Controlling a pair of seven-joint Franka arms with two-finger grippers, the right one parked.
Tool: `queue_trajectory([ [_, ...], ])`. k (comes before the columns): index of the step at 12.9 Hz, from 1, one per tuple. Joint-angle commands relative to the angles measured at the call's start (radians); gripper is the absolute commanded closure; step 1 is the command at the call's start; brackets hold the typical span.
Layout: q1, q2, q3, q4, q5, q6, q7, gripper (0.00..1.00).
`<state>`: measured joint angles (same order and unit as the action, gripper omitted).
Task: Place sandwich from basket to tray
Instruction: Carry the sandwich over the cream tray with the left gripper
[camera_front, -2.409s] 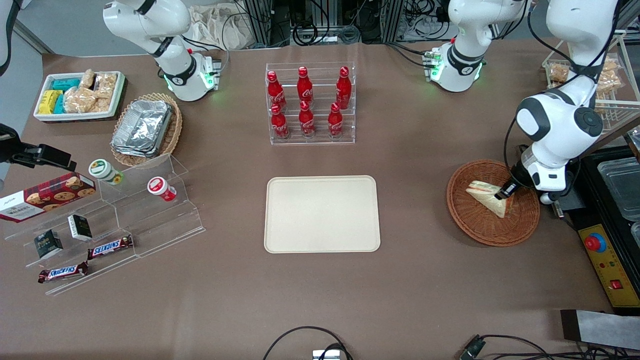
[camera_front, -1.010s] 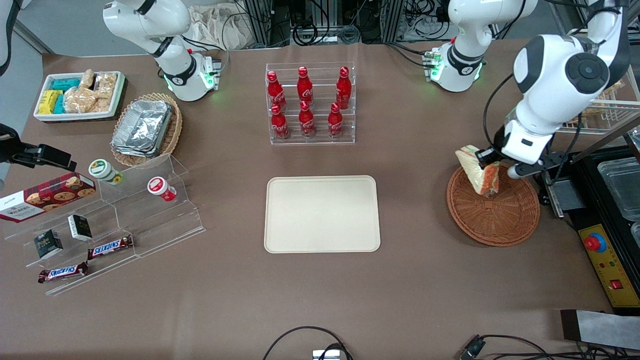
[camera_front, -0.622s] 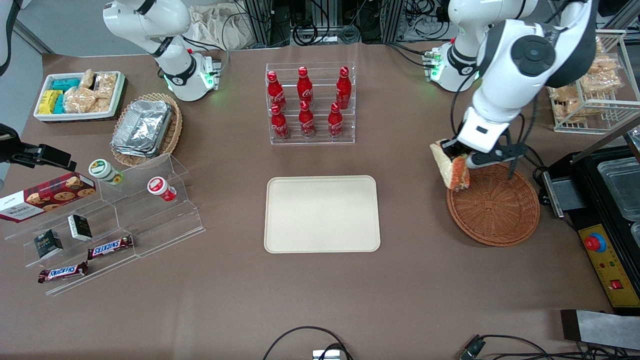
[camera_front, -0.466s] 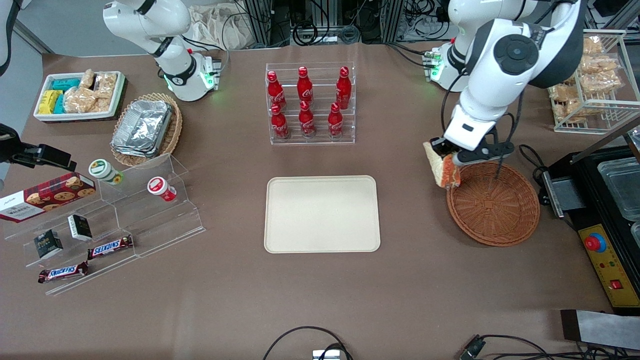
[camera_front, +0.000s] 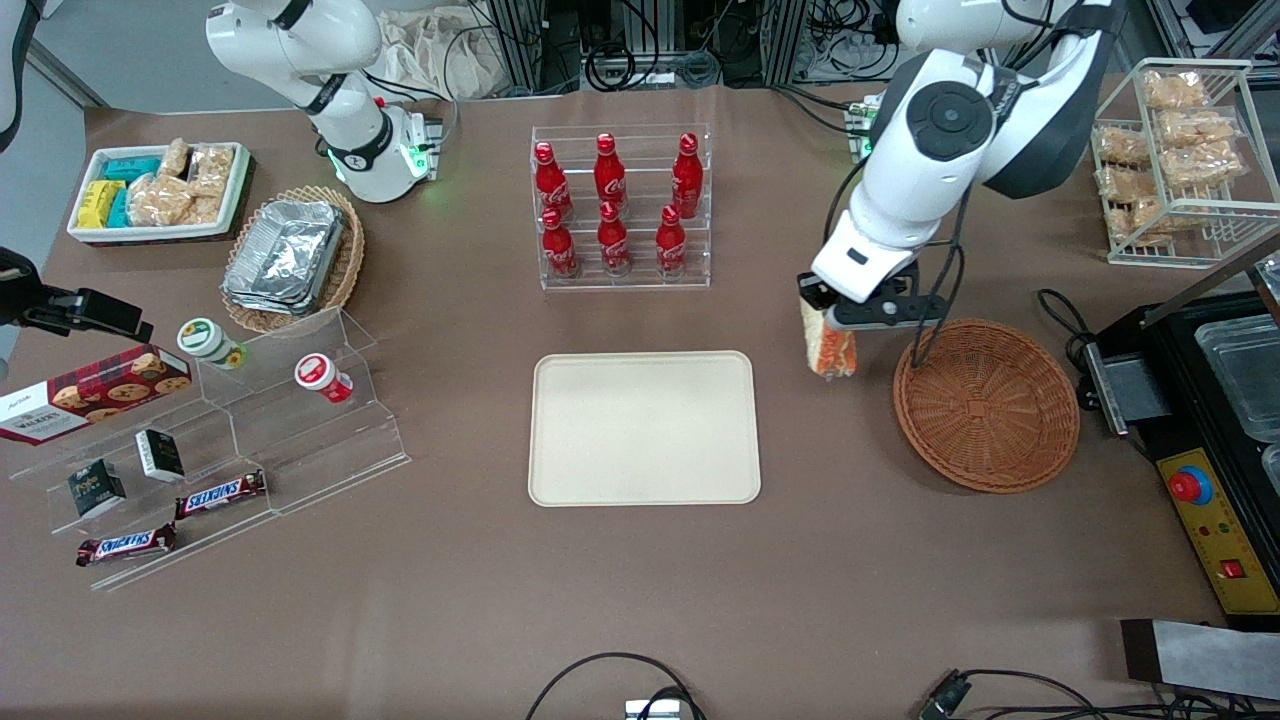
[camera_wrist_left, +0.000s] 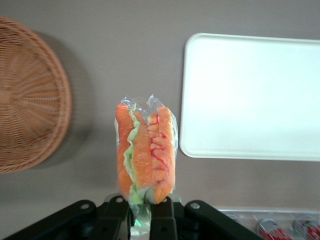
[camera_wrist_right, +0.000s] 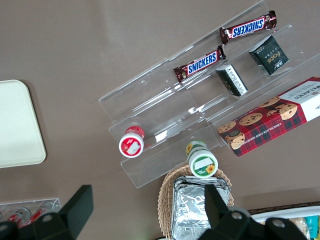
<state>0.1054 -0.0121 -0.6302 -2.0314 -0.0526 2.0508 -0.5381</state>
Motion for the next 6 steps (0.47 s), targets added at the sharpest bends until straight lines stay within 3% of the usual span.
queue_trajectory([
  [1,0.002,0.108,-0.045,0.074,0.025,0.026,-0.016,0.87],
  [4,0.002,0.182,-0.051,0.118,0.025,0.045,-0.002,0.87],
  [6,0.002,0.26,-0.052,0.172,0.072,0.045,-0.002,0.87],
])
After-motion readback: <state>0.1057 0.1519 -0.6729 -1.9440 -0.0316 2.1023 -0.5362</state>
